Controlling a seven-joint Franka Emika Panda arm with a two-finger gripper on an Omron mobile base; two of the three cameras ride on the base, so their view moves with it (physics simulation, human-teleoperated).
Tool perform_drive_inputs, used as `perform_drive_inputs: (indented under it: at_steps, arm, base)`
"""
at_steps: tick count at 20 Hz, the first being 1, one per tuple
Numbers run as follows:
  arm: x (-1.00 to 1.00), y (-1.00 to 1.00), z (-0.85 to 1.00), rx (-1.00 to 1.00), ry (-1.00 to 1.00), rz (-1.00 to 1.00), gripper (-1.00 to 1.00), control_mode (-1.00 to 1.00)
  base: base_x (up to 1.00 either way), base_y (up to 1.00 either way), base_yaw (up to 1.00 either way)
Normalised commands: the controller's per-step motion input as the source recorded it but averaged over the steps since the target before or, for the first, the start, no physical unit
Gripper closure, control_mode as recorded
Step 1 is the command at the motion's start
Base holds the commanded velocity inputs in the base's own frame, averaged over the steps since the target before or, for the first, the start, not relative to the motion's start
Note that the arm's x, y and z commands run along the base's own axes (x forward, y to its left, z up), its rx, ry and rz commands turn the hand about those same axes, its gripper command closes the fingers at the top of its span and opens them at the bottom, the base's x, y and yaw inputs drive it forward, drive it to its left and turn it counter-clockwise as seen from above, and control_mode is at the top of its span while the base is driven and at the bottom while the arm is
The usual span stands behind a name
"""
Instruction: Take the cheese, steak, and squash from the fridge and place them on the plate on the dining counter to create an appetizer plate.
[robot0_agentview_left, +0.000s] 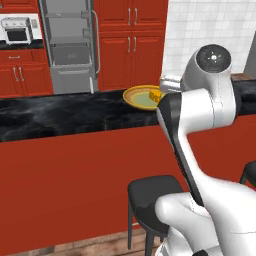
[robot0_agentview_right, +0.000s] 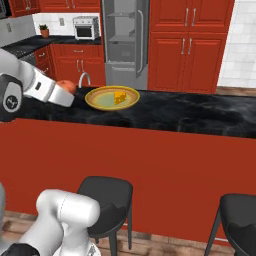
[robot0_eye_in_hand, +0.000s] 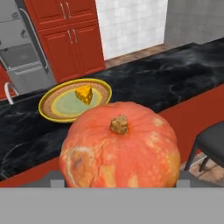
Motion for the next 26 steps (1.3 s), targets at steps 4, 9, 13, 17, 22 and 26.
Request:
perform_drive_inputs:
  at_steps: [4, 9, 13, 17, 22, 26]
  arm:
    - [0.71, 0.21, -0.09, 0.0, 0.12, 0.03, 1.0, -1.0]
    - [0.81, 0.02, -0.23, 0.0, 0.15, 0.0, 1.0, -1.0]
    - [0.73, 0.0, -0.4, 0.0, 0.12, 0.0, 1.0, -1.0]
    - [0.5, 0.07, -0.4, 0.0, 0.06, 0.0, 1.0, -1.0]
    - [0.35, 0.08, -0.24, 0.0, 0.02, 0.0, 1.0, -1.0]
    - [0.46, 0.0, -0.23, 0.0, 0.05, 0.0, 1.0, -1.0]
  base:
    - [0.0, 0.0, 0.0]
    - [0.0, 0.0, 0.0]
    - [0.0, 0.0, 0.0]
    - [0.0, 0.0, 0.0]
    - [0.0, 0.0, 0.0]
    - [0.0, 0.0, 0.0]
